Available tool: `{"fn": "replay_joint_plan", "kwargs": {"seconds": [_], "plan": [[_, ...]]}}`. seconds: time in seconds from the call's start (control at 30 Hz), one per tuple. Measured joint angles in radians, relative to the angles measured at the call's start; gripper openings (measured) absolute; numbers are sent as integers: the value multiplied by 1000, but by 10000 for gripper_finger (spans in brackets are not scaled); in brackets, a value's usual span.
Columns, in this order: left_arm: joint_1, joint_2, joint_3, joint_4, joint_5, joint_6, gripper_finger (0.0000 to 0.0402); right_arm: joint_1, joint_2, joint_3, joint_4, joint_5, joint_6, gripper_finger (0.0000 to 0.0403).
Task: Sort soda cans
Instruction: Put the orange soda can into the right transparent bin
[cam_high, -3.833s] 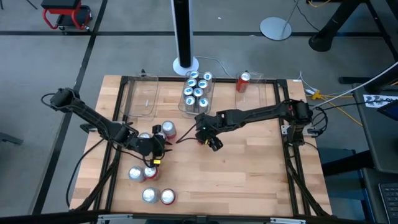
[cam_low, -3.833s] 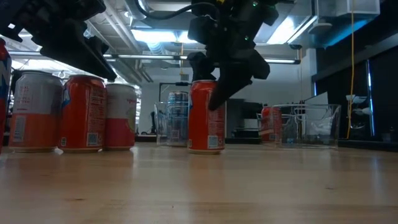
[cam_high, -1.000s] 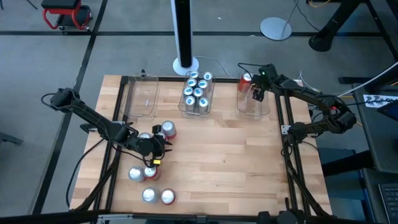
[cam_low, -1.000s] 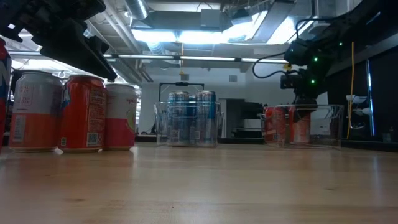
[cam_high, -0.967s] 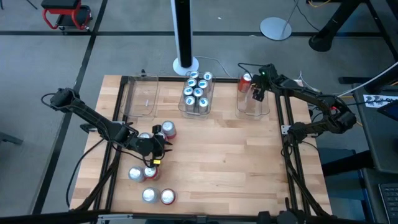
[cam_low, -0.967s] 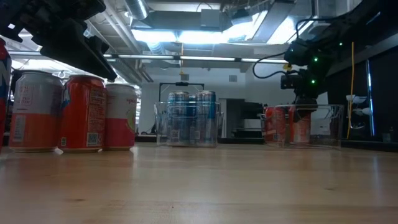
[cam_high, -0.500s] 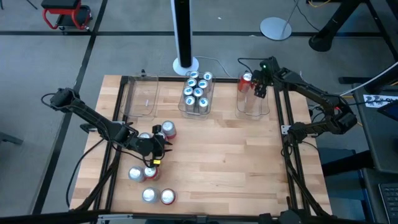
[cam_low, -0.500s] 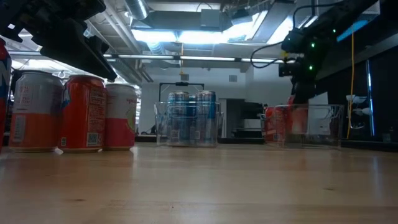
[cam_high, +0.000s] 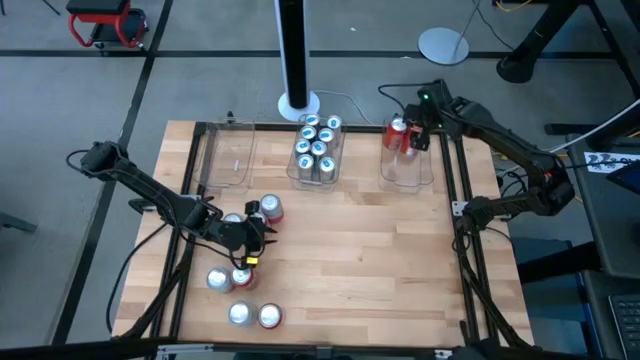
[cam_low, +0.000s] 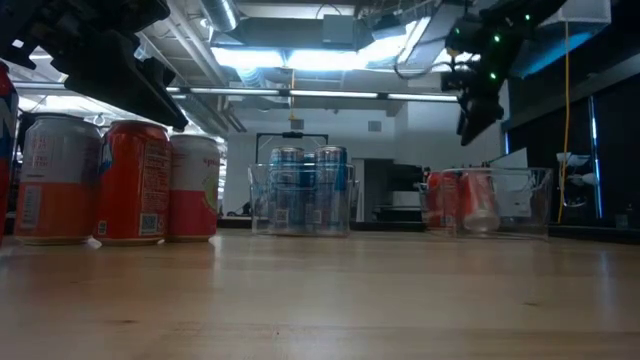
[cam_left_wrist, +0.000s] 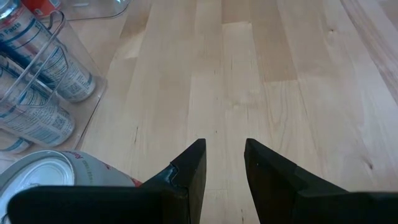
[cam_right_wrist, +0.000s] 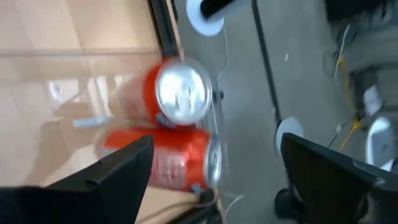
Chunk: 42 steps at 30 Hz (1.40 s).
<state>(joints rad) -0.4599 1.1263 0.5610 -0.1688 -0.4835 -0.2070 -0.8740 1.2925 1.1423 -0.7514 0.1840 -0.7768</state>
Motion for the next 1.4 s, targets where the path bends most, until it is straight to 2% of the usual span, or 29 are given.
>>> {"fn": "replay_joint_plan", "kwargs": {"seconds": [0.2, 0.43, 0.53, 0.9, 1.03, 1.4], "plan": [[0, 0, 0, 0, 0, -4, 102, 84, -1, 61, -6, 42, -11, 351], [0, 0, 0, 0, 0, -3, 102, 165, -1, 71, -12, 91, -22, 351], [0, 0, 0, 1, 0, -4, 102, 170, -1, 71, -26, 139, -38, 351], [0, 0, 0, 1, 0, -4, 102, 168, 7, 68, -96, 153, -8, 351], [0, 0, 0, 1, 0, -6, 102, 123, 21, 33, -95, 163, 19, 351], [0, 0, 0, 1, 0, 1, 102, -83, 97, -19, -57, 77, 10, 351]]}}
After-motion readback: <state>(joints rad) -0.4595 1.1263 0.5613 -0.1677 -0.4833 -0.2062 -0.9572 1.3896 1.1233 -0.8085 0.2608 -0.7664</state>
